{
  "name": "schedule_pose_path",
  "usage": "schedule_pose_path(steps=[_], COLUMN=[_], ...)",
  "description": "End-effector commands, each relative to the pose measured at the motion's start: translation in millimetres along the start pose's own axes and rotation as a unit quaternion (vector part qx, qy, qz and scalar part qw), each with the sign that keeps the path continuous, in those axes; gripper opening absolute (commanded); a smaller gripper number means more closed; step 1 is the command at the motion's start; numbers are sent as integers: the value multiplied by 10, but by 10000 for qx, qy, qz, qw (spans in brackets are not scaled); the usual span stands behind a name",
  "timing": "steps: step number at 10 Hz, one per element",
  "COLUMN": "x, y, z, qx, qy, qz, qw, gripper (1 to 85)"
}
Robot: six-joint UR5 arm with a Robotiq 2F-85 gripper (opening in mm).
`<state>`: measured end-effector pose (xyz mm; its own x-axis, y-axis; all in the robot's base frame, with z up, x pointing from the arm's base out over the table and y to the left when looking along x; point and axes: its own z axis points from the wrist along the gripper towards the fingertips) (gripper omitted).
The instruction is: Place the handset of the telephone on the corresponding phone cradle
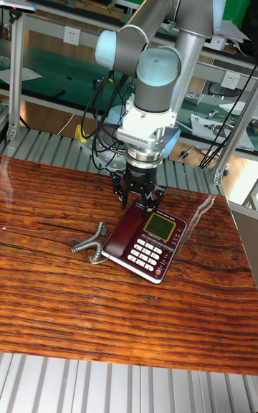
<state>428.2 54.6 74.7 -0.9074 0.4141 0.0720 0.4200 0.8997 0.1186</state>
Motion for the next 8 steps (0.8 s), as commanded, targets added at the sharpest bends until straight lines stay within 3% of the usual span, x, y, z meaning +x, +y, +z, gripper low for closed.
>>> schedule_pose_path(steps=[1, 5, 6, 7, 8], x=[16, -108, -225, -314, -378], y=[80, 95, -43, -159, -228], z=[-100, -416, -498, -580, -672], qx=[-93, -100, 134, 323, 429], qy=[74, 43, -135, -266, -341], qz=[52, -247, -513, -728, -936], qw=[9999, 9996, 9985, 9965, 9941], gripper=[573, 547, 523, 443, 303])
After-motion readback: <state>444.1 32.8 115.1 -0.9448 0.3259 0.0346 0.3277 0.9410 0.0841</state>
